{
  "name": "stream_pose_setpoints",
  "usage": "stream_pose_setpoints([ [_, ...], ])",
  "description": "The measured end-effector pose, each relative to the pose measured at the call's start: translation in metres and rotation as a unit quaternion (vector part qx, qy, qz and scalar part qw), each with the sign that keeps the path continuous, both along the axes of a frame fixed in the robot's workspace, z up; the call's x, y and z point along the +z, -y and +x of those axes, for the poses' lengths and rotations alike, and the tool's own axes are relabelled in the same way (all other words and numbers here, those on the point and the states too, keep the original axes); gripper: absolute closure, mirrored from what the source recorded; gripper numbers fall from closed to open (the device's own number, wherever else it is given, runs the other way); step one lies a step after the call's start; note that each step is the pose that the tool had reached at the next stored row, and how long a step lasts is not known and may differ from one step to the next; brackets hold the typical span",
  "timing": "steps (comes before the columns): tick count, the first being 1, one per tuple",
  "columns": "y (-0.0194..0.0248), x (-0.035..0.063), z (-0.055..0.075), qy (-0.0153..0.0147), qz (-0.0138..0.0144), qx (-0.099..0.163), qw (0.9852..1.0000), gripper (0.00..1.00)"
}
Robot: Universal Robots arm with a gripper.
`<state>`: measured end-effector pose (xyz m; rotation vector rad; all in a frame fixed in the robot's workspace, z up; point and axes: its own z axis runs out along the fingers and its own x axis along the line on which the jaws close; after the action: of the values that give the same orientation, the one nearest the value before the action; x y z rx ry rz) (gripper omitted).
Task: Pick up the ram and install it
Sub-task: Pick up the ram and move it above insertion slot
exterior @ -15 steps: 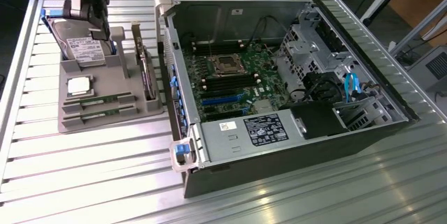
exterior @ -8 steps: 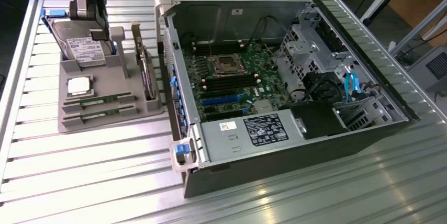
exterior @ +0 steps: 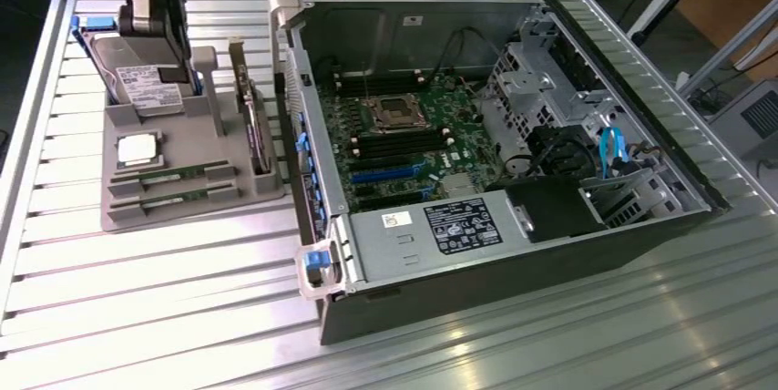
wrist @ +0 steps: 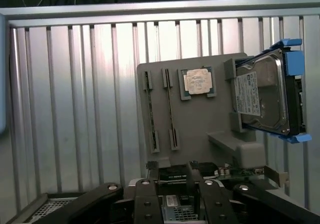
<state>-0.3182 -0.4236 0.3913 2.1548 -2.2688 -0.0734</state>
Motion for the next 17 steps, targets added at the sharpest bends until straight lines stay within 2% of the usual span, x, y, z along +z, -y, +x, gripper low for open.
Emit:
stream_pose_setpoints([
  [5, 0.0006, -0.0099, 0.000, 0.0000, 0.0000, 0.000, 1.0000, 0.64],
  [17, 0.0029, -0.0205, 0.000, 0.0000, 0.0000, 0.000, 1.0000, 0.64],
])
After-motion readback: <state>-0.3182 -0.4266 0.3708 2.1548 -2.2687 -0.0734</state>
